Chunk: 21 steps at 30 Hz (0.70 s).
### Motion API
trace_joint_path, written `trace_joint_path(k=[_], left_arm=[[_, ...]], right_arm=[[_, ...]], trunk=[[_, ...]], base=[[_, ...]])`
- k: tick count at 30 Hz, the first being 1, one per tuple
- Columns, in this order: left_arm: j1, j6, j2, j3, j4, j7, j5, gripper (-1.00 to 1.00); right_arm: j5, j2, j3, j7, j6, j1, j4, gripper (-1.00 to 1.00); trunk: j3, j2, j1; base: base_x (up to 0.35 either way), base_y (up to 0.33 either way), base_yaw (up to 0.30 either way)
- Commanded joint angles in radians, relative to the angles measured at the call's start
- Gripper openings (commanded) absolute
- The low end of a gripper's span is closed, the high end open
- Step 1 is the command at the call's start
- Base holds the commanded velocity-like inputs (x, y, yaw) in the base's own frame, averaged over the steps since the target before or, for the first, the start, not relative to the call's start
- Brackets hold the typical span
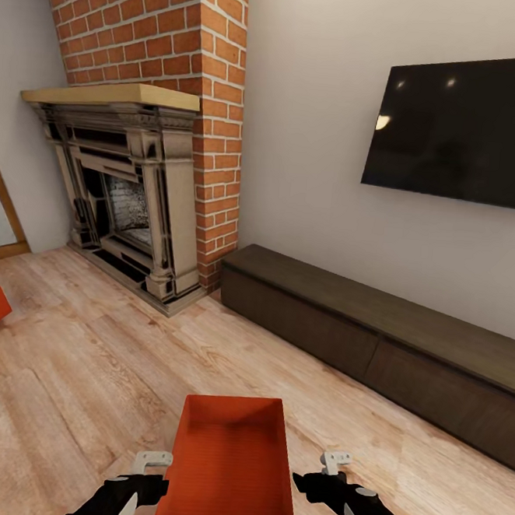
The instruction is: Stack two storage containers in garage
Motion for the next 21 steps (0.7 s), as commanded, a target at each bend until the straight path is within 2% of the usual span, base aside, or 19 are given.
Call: trace_joint_path(k=[1, 6, 21], left_arm=[[0.000, 0.006, -0.001, 0.006, -0.002, 0.001, 0.000, 1.00], [0.000, 0.006, -0.001, 0.006, -0.002, 0.002, 0.000, 1.00], [0.000, 0.007, -0.004, 0.005, -0.002, 0.003, -0.001, 1.00]], right_arm=[[0.003, 0.000, 0.000, 0.003, 0.001, 0.000, -0.001, 1.00], [0.003, 0.000, 0.000, 0.003, 0.001, 0.000, -0.001, 1.00], [0.003, 0.000, 0.000, 0.002, 0.001, 0.000, -0.001, 1.00]], trunk=[[-0.001, 0.000, 0.000], [-0.001, 0.000, 0.000], [-0.001, 0.000, 0.000]], base=[[0.000, 0.182, 0.000], [0.000, 0.090, 0.000], [0.000, 0.005, 0.000]])
